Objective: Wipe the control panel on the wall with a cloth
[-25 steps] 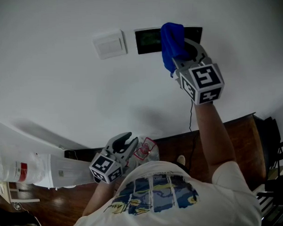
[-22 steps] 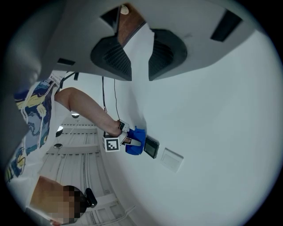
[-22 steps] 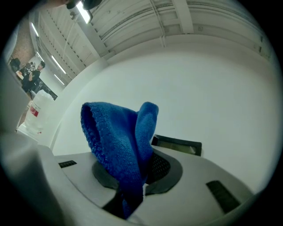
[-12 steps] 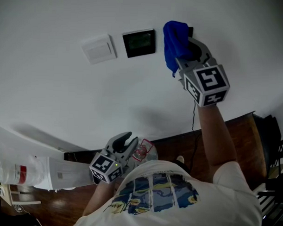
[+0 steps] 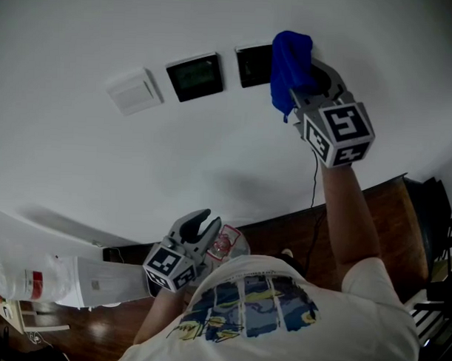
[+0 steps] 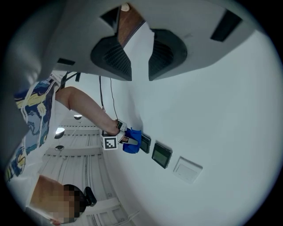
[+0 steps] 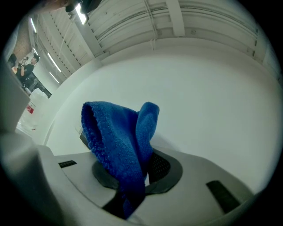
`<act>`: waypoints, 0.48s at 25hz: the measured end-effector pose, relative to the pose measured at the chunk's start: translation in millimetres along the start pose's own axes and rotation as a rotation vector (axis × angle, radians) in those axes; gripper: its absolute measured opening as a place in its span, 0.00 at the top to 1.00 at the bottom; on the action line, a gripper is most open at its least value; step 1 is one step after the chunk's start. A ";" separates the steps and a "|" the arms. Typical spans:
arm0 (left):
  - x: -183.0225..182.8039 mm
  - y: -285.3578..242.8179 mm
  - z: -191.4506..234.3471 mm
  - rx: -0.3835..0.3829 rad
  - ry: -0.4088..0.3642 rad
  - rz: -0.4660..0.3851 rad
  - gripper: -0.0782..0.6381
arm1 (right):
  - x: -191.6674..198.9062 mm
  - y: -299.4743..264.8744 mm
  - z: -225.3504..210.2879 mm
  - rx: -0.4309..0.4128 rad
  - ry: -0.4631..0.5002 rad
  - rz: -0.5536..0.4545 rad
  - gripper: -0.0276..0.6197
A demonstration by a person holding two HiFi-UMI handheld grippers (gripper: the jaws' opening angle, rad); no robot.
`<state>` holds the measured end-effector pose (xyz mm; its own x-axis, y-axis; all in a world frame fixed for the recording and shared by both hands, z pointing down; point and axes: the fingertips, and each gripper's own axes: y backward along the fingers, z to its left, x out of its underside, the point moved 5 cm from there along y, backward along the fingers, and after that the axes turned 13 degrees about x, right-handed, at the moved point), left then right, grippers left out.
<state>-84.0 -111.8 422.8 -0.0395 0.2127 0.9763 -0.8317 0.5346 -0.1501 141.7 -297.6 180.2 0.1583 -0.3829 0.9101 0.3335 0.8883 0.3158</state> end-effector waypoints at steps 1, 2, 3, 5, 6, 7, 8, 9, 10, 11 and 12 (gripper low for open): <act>-0.5 -3.3 -0.4 0.000 -0.001 0.002 0.76 | 2.0 0.7 -5.0 0.006 -0.002 -0.001 0.82; -1.1 -6.0 -0.9 -0.002 0.000 0.004 0.76 | 4.7 1.4 -10.1 0.013 -0.007 -0.001 0.82; -1.8 -8.2 -1.3 -0.006 0.001 0.006 0.76 | 7.9 1.6 -15.2 0.019 -0.012 0.003 0.82; -3.5 -11.2 -1.4 -0.016 0.003 0.007 0.76 | 13.9 1.1 -24.1 0.024 -0.020 0.012 0.82; -4.2 -12.4 -1.0 -0.021 0.003 0.006 0.76 | 16.0 0.7 -27.1 0.023 -0.023 0.014 0.82; -4.6 -13.4 -0.5 -0.025 0.002 0.005 0.76 | 17.4 0.3 -28.8 0.020 -0.025 0.014 0.82; -5.0 -14.7 0.1 -0.028 0.001 0.004 0.76 | 18.4 0.0 -29.5 0.017 -0.024 0.012 0.82; -5.5 -16.1 0.4 -0.032 0.002 0.002 0.76 | 19.2 -0.4 -29.6 0.013 -0.023 0.010 0.82; -6.1 -17.6 0.6 -0.034 0.003 0.001 0.76 | 19.9 -0.9 -29.7 0.008 -0.022 0.009 0.82; -6.4 -18.9 0.8 -0.036 0.004 0.000 0.76 | 20.6 -1.5 -30.0 0.005 -0.022 0.009 0.82; -6.1 -19.6 1.1 -0.037 0.004 0.000 0.76 | 21.3 -1.8 -30.3 0.002 -0.024 0.008 0.82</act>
<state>-68.0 -124.5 420.0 -0.0378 0.2159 0.9757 -0.8105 0.5644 -0.1563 172.6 -315.1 190.8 0.1388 -0.3694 0.9188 0.3308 0.8918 0.3086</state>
